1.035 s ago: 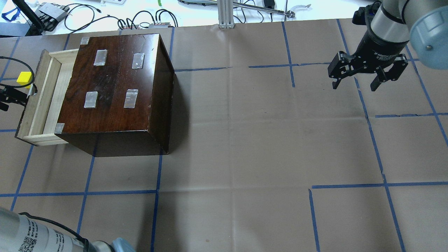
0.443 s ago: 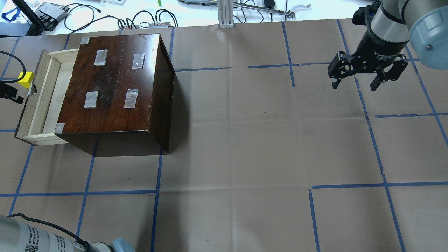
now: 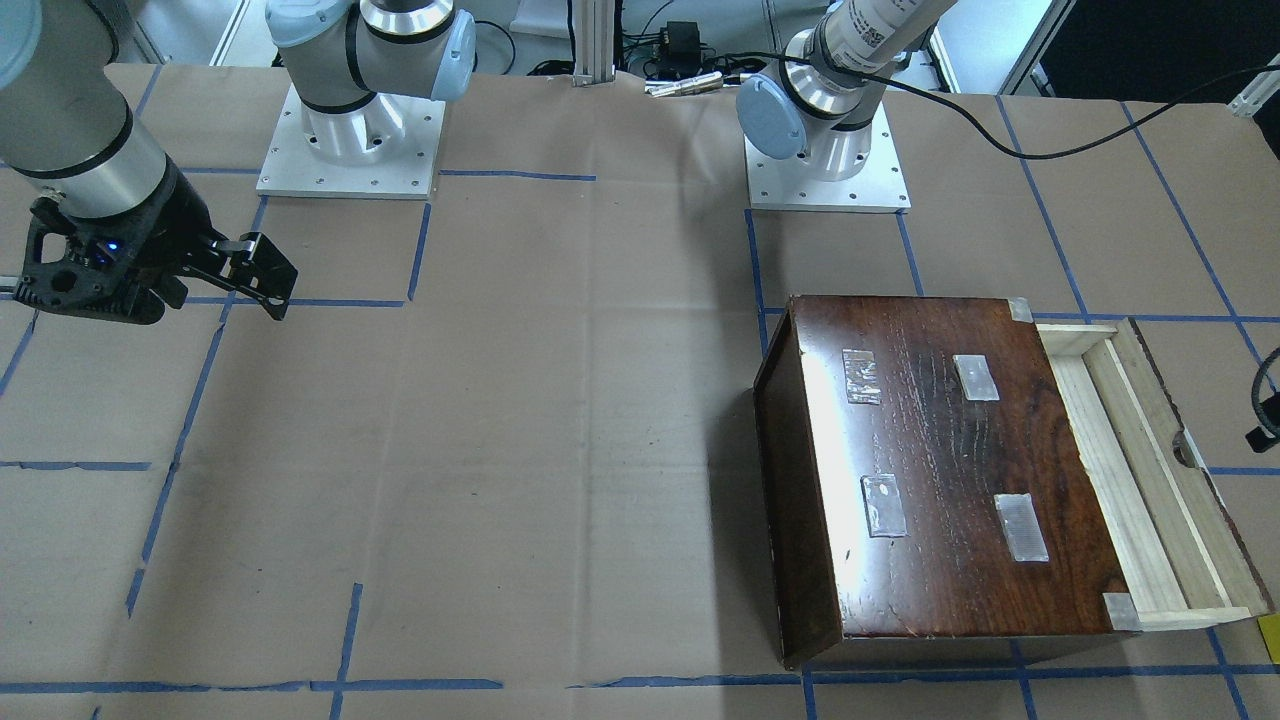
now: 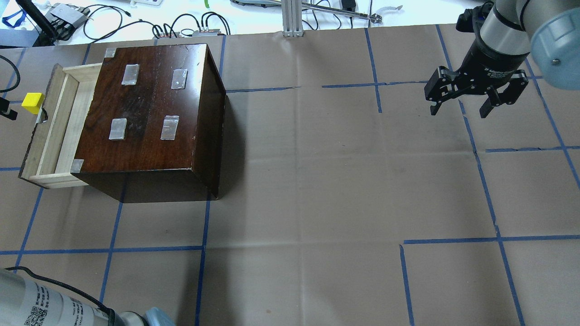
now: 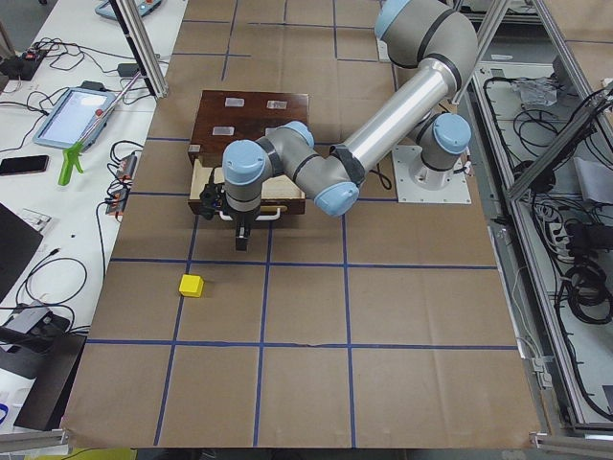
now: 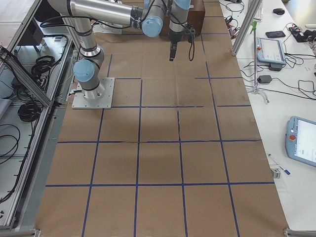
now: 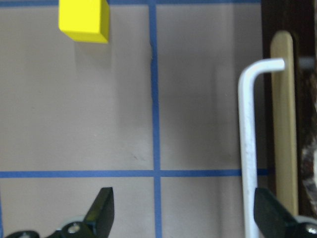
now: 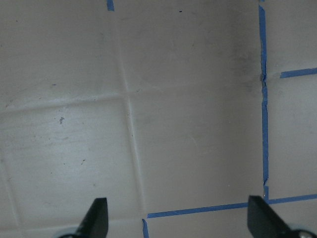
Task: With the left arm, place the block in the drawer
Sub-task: 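Release the handle and grasp the yellow cube with the left gripper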
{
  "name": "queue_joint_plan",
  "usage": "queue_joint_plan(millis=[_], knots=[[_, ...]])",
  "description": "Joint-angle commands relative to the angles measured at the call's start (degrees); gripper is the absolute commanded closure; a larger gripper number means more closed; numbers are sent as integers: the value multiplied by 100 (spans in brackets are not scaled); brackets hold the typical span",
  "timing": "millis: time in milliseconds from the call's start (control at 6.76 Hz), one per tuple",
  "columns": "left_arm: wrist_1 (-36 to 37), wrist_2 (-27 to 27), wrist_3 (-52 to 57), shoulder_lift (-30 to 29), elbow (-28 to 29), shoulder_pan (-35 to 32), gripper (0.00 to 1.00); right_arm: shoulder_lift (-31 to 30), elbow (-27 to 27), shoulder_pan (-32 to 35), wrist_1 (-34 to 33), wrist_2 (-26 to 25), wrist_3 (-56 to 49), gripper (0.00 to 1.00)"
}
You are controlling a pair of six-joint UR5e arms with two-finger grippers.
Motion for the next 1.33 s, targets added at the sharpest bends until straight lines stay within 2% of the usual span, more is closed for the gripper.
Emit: queue_joint_plan(millis=[0,296,739,887,1035,1183], knots=[[-73,-14,16,-683,922,10,1,-3,0,0,0,0,0,0],[-502,-5,42,-1412,2010,18,1,-3,0,0,0,0,9,0],[-1609,-5,297,-2791,4233,18,1,-3,0,0,0,0,9,0],[-1812,-14,297,-3135,4753,-25,1,-3,0,0,0,0,9,0],[-1892,-14,297,-3338,4985,-104,1,-3,0,0,0,0,9,0],[-1884,-23,297,-3410,4978,-113,2,6,0,0,0,0,9,0]])
